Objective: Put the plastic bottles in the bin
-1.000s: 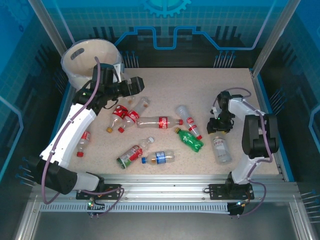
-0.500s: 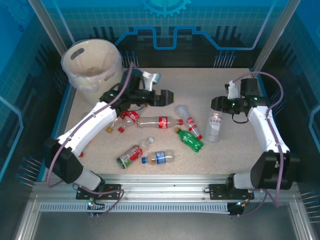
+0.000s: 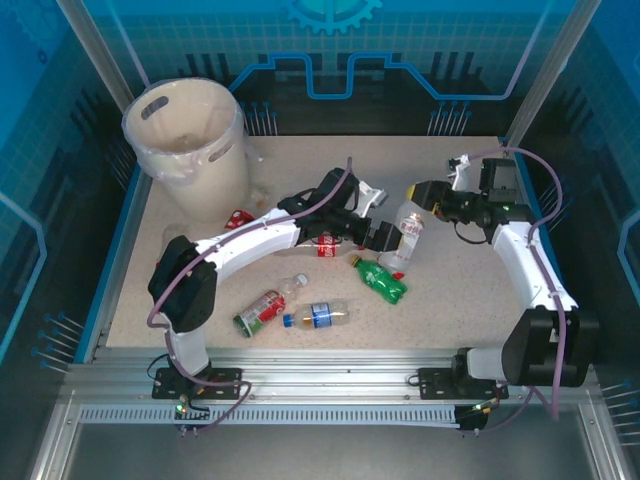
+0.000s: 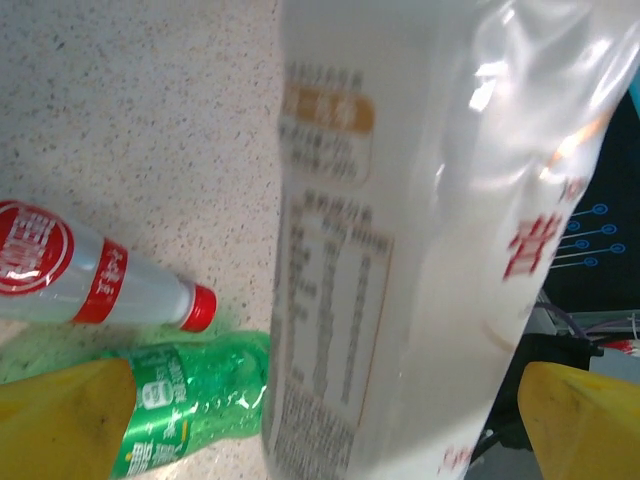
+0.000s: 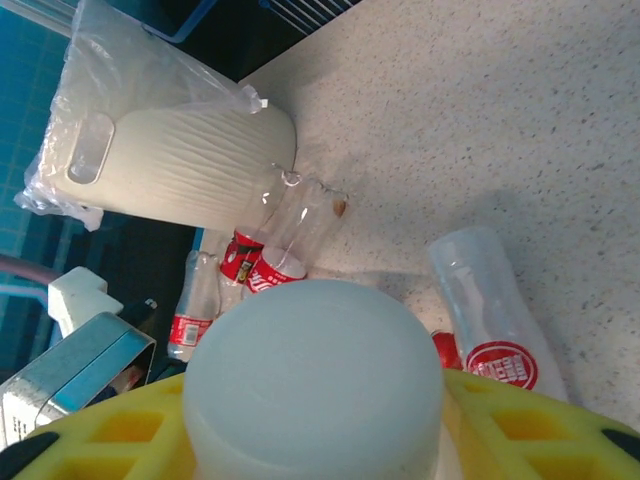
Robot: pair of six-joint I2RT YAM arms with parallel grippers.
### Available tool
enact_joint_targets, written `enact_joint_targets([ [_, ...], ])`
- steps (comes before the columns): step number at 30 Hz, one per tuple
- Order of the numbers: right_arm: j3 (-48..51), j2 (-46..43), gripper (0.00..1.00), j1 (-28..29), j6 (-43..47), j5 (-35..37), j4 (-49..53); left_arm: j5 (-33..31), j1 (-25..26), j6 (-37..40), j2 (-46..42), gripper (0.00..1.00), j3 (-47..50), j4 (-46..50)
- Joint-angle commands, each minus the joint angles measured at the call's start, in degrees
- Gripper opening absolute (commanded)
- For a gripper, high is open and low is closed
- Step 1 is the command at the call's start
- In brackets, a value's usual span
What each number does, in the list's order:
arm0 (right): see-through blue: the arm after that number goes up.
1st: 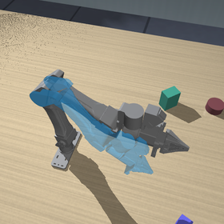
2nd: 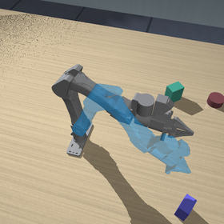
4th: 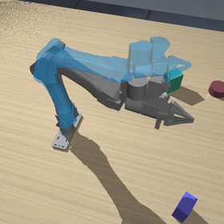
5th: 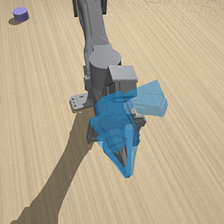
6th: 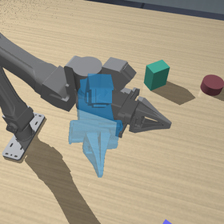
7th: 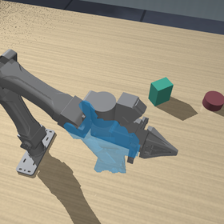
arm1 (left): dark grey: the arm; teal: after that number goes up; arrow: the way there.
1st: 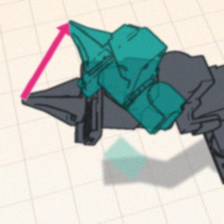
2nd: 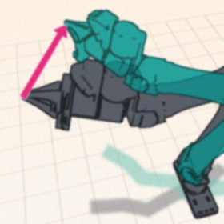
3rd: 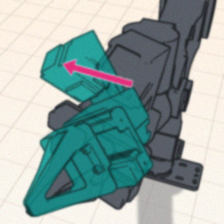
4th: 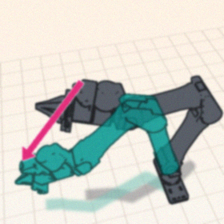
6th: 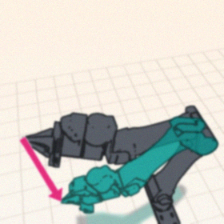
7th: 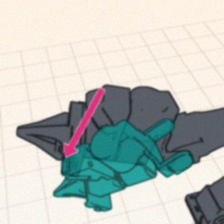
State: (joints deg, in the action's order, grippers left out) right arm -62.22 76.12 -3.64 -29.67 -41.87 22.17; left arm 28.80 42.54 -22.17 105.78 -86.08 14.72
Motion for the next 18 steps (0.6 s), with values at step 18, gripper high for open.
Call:
enact_joint_targets([
  [18, 3.8, -2.2, 0.46, 4.8, -4.7, -2.2, -6.6, -1.1, 1.2, -6.0, 4.5, 0.68, -2.9, -6.7],
])
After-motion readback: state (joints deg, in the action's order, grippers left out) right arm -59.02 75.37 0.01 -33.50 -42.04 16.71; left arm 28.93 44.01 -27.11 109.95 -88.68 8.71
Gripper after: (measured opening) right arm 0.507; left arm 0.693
